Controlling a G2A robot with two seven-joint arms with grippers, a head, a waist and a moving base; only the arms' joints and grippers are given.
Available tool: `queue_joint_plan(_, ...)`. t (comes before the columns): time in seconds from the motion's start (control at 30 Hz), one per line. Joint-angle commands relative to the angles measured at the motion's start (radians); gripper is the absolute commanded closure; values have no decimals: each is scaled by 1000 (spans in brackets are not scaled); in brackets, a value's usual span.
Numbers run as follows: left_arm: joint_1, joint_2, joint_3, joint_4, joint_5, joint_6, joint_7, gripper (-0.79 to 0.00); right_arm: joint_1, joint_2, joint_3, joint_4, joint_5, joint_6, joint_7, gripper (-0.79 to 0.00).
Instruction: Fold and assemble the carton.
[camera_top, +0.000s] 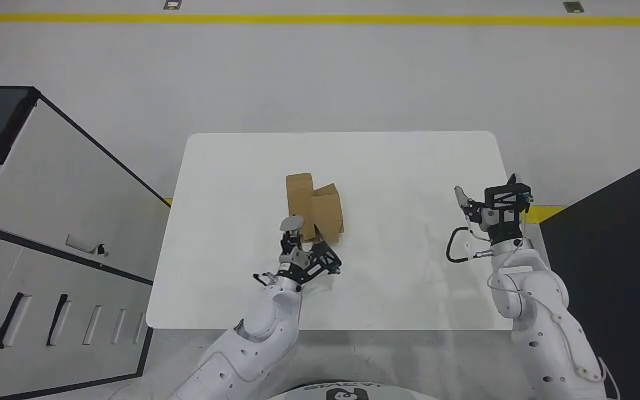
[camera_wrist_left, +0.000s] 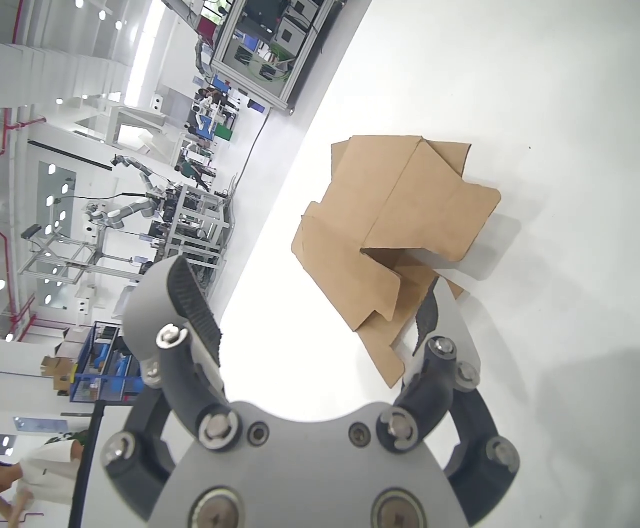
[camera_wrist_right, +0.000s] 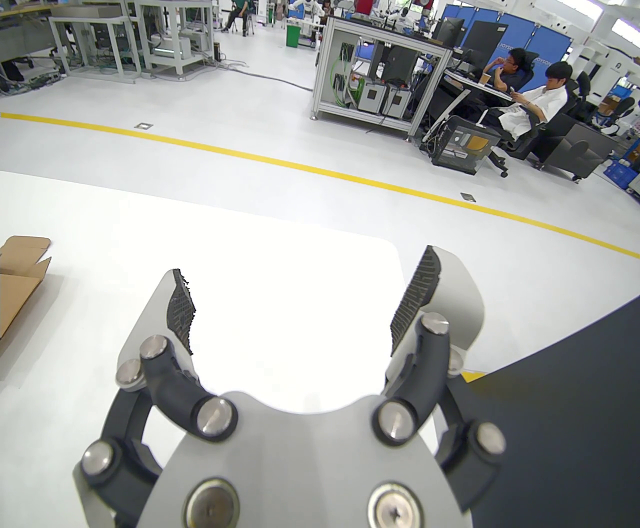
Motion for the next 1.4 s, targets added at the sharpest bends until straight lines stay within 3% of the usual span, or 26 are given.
queue_joint_plan(0.0, -10, -6, 8, 12, 3, 3, -10, -742, 0, 0, 0, 0, 0, 0, 0, -785)
queue_joint_plan(0.13, -21, -16, 16, 31, -4, 9, -19, -610, 0, 0, 0, 0, 0, 0, 0, -785)
queue_joint_plan(0.53, -44, -35, 15, 82, -4, -4, -37, -391, 0, 0, 0, 0, 0, 0, 0, -785)
queue_joint_plan(1.37, -39, -65, -2, 122, -8, 11, -63, -342, 0, 0, 0, 0, 0, 0, 0, -785)
